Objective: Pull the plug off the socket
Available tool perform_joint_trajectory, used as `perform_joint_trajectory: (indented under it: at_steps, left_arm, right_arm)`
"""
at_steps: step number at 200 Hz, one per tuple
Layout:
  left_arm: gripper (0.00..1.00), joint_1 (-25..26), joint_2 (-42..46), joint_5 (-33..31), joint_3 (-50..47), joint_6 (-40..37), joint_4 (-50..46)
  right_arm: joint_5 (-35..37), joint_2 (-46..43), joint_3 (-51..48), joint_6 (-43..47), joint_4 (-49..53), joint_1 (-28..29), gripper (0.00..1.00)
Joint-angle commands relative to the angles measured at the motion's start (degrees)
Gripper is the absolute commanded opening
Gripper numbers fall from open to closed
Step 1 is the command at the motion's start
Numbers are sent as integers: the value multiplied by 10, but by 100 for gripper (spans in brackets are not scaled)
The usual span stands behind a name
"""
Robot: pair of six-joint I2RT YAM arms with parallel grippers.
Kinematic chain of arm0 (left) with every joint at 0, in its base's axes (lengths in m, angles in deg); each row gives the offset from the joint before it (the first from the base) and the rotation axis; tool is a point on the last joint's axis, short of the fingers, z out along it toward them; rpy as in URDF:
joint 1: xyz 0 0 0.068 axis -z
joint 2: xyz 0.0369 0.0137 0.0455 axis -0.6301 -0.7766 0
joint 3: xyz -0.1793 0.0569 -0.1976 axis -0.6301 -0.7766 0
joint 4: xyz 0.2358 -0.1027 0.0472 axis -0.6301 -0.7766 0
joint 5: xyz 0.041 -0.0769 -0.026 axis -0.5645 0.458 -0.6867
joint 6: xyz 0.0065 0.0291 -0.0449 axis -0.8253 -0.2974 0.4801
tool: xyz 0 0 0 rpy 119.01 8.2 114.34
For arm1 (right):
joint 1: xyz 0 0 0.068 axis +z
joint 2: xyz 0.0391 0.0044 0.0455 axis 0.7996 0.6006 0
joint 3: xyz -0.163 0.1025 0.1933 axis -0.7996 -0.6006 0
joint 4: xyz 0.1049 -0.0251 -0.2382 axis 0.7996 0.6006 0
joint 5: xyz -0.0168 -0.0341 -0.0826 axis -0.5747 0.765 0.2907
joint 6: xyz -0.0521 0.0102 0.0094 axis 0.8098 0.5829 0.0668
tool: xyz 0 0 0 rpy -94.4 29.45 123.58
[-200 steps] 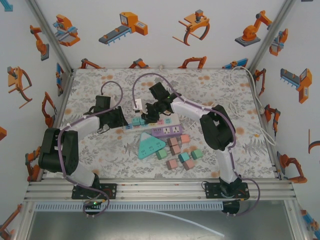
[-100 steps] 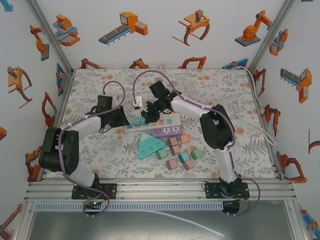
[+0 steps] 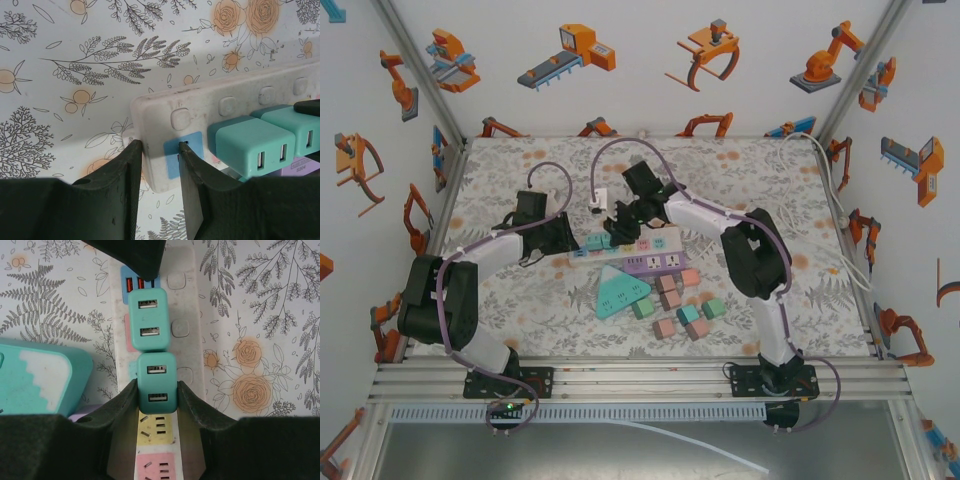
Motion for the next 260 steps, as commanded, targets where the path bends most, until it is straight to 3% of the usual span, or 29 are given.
perform_joint_trajectory:
  at_steps: [1, 33, 85, 183, 212, 260]
  left_arm:
    - [36, 19, -33, -5, -30, -20, -92]
    - [36, 19, -35, -7, -27, -19, -94]
    - [35, 17, -48, -7, -24, -18, -100]
    - [33, 16, -49, -8, -21, -17, -106]
    - [34, 16, -34, -6, -18, -19, -111]
    - [38, 15, 22, -1, 1, -21, -127]
  right_arm:
    - [-69, -61, -19, -39, -142, 4, 8]
    - [-57, -73, -45, -32, -165, -1, 7]
    - [-40, -107, -86, 80, -141, 5, 5]
    - [-57, -113, -80, 43, -157, 0, 2]
    - [-43, -133, -91, -20, -192, -1, 2]
    - [4, -187, -159, -219, -314, -1, 0]
